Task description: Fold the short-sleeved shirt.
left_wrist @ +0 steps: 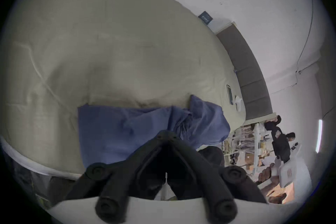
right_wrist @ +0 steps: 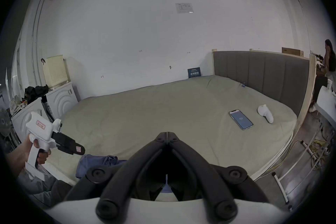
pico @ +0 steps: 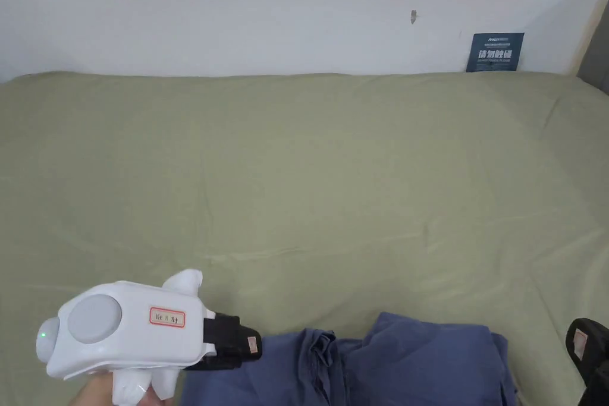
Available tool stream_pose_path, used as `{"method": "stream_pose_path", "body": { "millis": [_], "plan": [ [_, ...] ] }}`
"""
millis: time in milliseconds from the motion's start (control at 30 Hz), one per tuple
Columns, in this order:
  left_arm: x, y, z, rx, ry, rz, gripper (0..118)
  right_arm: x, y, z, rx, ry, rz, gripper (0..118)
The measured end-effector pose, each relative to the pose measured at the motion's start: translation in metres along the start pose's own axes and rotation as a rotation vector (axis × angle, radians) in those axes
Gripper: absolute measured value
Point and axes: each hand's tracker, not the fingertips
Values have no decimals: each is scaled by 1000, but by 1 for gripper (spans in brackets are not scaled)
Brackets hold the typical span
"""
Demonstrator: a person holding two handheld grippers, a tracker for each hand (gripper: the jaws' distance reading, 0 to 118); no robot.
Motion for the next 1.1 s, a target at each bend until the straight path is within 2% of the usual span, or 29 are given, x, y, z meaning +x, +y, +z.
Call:
{"method": "stream_pose_path", "body": {
  "millis": [200,300,400,567,700,800,900,933,967,1033,1067,1100],
  "plan": [
    [8,-18,-92,-114,-109,44,0,-8,1,-1,-15,1,36,0],
    [10,-29,-126,-139,-66,53,0,-8,1,2,-27,-7,52,0],
    [13,-24,-110,-119,-100,49,0,-8,1,2,-36,-11,59,0],
    [-2,-18,-21,1,-134,5,0,-16,0,-6,-46,7,69,0],
    [-39,-23,42,92,-21,20,0,-28,-2,-12,-51,43,74,0],
    [-73,-28,54,77,47,56,0,-35,-3,-15,-57,65,80,0],
    [-92,-29,47,61,14,103,1,-42,-3,-16,-60,75,79,0],
    [-94,-29,42,52,8,102,5,-44,-3,-15,-60,77,78,0],
    [-95,-27,37,50,-4,102,17,-45,-3,-15,-60,79,80,0],
    [-100,-24,27,77,-53,101,89,-46,-2,-15,-62,75,90,0],
    [-103,-20,20,68,-87,122,110,-46,-2,-15,-65,71,93,0],
    [-107,-18,12,57,-86,137,111,-46,-2,-15,-67,71,94,0]
  ]
}}
